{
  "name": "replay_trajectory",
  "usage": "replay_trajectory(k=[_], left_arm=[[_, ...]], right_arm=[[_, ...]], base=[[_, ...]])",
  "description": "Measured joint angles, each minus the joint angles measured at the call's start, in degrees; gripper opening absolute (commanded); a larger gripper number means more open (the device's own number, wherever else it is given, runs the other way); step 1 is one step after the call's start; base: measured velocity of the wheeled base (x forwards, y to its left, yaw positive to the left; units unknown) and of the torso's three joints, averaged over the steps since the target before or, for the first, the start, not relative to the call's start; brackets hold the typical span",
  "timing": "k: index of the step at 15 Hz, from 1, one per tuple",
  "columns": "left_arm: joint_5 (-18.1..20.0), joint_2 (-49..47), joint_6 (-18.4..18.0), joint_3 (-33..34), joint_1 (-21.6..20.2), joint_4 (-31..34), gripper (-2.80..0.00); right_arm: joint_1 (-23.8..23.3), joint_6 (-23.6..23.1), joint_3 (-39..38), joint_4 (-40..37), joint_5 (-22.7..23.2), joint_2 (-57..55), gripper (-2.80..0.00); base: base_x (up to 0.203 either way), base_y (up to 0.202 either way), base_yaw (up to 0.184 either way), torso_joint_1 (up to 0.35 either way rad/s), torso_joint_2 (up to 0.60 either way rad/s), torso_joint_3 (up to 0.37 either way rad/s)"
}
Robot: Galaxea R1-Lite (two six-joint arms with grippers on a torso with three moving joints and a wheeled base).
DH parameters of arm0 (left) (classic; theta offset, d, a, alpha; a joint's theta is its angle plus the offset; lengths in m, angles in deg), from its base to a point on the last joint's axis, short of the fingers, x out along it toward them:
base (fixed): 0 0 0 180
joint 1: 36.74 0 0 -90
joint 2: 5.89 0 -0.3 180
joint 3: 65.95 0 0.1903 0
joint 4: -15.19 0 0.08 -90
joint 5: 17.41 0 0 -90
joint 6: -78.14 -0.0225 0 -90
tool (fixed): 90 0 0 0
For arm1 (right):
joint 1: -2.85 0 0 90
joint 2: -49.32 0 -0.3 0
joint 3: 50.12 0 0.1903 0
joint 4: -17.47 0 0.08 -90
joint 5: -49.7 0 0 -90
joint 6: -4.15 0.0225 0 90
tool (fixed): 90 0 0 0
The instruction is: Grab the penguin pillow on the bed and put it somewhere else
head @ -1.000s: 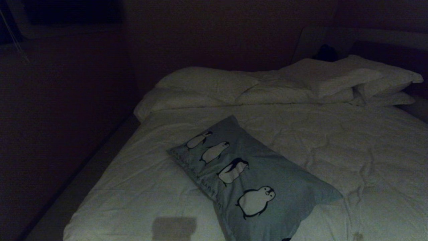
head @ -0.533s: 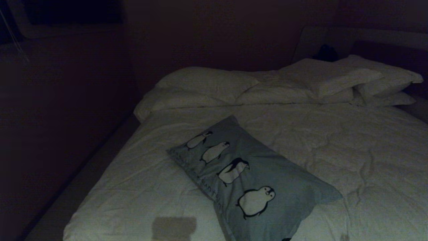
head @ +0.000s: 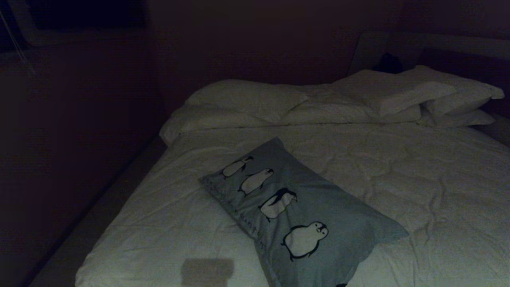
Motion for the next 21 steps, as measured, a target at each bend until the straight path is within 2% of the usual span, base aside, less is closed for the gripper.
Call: replay_trajectory(k=[4,9,14,21], left_arm=[[0.02,0.02,-0.02,0.0,0.0,-0.02,-2.8],[0.02,-0.01,0.01,0.0,0.0,-0.02,-2.8],[0.02,0.02,-0.02,0.0,0.0,-0.02,-2.8],[0.0,0.02,-0.03,0.0,0.0,-0.02,-2.8]], right_arm=[[-0.07,-1.02,-1.22,-2.02,0.6,2.13,-2.8],[-0.1,-2.9,-8.09,-0.85,3.78,2.35,-2.8],[-0.1,-5.36,-20.52,6.04,3.95,2.37,-2.8],[-0.05,-5.17,-26.36,15.21,5.8,2.44,-2.8]], base=[[0.0,0.0,0.0,0.0,0.0,0.0],[0.0,0.0,0.0,0.0,0.0,0.0],[0.0,0.0,0.0,0.0,0.0,0.0],[0.0,0.0,0.0,0.0,0.0,0.0]])
